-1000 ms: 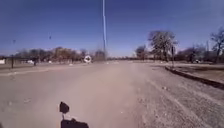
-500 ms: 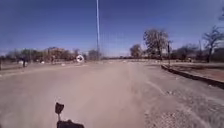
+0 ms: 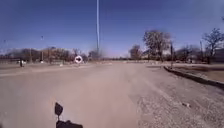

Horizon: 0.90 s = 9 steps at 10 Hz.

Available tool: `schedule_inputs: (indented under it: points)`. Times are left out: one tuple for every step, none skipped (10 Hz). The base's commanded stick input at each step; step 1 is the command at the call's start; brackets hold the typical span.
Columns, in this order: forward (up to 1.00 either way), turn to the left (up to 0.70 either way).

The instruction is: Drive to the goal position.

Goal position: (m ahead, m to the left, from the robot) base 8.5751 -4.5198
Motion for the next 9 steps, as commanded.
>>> schedule_inputs:
  points:
    - [1.00, 0.00]
    - [1.00, 0.00]
    - [1.00, -0.12]
    - [1.00, -0.23]
    - [1.00, -0.27]
    - [1.00, -0.27]
    - [1.00, -0.22]
    - [1.00, -0.10]
    - [1.00, 0.00]
